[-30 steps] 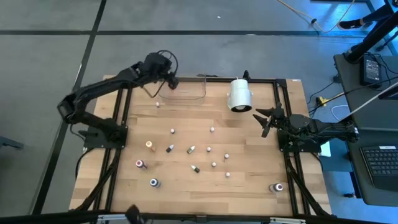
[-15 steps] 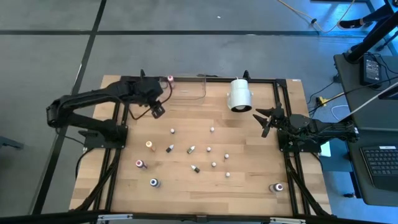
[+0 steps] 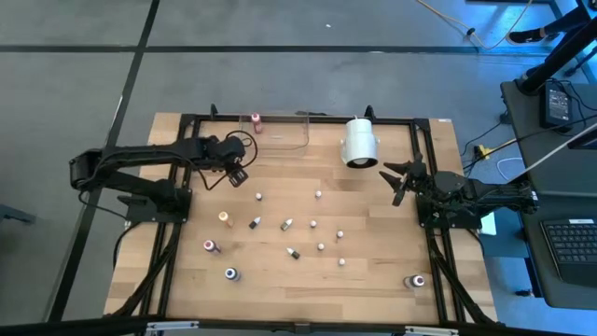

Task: Pick & Place food coloring
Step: Put the red food coloring bottle into the transparent bin

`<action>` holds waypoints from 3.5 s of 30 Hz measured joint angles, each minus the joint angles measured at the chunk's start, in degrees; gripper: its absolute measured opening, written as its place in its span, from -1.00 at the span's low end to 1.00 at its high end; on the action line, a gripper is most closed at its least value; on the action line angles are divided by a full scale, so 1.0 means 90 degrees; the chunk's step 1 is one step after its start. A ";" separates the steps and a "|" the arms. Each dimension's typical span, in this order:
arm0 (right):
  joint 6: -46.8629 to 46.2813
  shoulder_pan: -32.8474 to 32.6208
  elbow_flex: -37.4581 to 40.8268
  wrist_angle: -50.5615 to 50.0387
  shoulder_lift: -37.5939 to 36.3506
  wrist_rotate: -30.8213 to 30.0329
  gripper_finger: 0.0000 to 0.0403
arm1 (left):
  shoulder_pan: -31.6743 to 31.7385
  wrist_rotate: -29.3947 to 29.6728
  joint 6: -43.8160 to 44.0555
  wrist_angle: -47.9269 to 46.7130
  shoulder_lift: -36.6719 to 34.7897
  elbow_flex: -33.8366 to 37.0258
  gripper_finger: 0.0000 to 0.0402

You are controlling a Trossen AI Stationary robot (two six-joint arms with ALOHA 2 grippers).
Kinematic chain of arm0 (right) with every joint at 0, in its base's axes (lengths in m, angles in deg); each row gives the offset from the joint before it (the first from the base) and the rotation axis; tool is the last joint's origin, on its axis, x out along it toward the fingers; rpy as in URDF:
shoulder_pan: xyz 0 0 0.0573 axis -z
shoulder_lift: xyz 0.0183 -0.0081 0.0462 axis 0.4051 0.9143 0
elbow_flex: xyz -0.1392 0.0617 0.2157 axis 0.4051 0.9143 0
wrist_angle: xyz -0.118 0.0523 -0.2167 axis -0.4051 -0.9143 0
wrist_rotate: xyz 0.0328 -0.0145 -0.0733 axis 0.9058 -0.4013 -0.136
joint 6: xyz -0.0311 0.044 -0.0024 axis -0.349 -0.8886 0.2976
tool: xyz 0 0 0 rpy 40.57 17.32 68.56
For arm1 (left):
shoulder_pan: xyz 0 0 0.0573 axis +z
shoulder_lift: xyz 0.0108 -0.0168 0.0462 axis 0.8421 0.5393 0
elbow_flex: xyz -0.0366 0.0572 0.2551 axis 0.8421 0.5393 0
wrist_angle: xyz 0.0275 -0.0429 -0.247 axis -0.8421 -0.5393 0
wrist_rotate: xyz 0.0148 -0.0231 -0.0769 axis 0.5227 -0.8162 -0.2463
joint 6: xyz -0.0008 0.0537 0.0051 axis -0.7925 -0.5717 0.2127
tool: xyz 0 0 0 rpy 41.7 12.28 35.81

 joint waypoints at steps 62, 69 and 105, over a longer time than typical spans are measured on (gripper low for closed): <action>0.0186 0.0001 -0.0001 0.0204 0.0000 -0.0005 -0.21 | 0.1423 0.0031 0.0172 0.4504 0.0326 0.2478 -0.16; 0.0186 0.0001 0.0000 0.0202 -0.0001 -0.0005 -0.21 | 0.1423 -0.0081 -0.0040 0.4986 0.0707 0.2479 -0.16; 0.0191 0.0000 -0.0001 0.0199 0.0000 -0.0005 -0.21 | 0.1418 -0.0109 0.0080 0.4628 0.0775 0.2476 -0.23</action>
